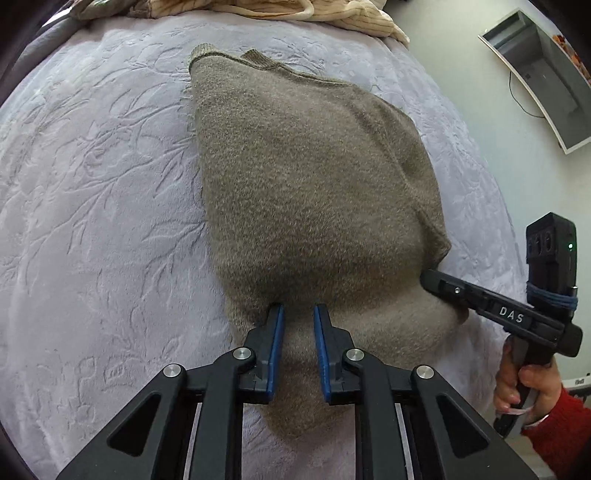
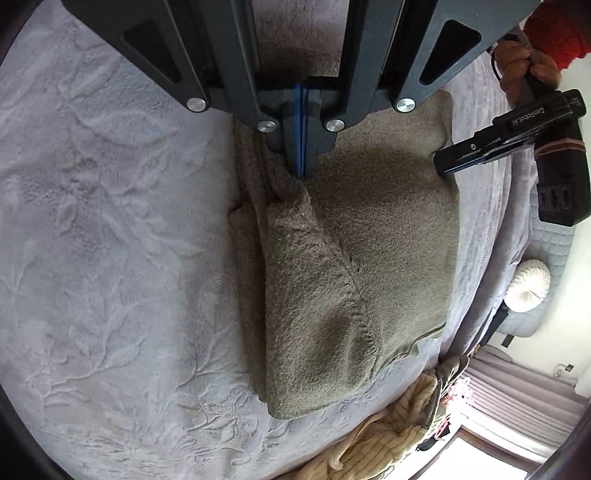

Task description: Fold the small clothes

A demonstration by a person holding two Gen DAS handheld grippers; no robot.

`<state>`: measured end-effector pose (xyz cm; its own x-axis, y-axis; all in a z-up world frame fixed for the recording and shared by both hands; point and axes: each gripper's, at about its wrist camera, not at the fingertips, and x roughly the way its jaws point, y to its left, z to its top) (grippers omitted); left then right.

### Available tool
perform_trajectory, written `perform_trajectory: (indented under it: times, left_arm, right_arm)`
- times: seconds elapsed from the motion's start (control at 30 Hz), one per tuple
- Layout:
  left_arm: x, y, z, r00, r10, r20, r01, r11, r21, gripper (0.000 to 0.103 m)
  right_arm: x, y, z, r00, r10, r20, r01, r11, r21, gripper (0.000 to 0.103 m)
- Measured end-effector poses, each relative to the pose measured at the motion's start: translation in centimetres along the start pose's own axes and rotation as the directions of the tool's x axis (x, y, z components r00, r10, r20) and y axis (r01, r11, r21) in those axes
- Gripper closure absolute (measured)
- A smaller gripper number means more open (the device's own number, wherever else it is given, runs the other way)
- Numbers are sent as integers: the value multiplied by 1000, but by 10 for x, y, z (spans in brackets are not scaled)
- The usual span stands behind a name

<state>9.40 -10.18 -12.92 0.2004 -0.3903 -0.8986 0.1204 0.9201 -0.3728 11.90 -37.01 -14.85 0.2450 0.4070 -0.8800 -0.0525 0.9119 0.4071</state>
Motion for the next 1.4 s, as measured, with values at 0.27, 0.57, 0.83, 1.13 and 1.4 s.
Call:
perform_trajectory:
  times: [0.27,0.57,0.83,1.13,1.4]
  left_arm:
    - [-10,-9,-19,995,101,-3,-101,993,66,83]
    - [-22,2,-35,988,153,-37,-154,988,-26,82]
    - [-22,18,-39,979,194,-59,-198,978,-68,82]
    - [-19,32,-42,972,217,-91,-226,969,-102,82]
    - [-27,43,-50,970,227,-90,-236,966,-105,82]
  right_arm:
    - [-20,-1,-25,998,-58,-31,59,998,15,103]
    - [-48,14,-38,995,-104,2,104,994,46,100]
    - [-35,38,-23,979,-201,20,202,975,-96,100]
    - [-24,15,-28,984,-177,-15,178,984,20,103]
    - [-25,19,-25,982,-190,-19,190,981,32,102]
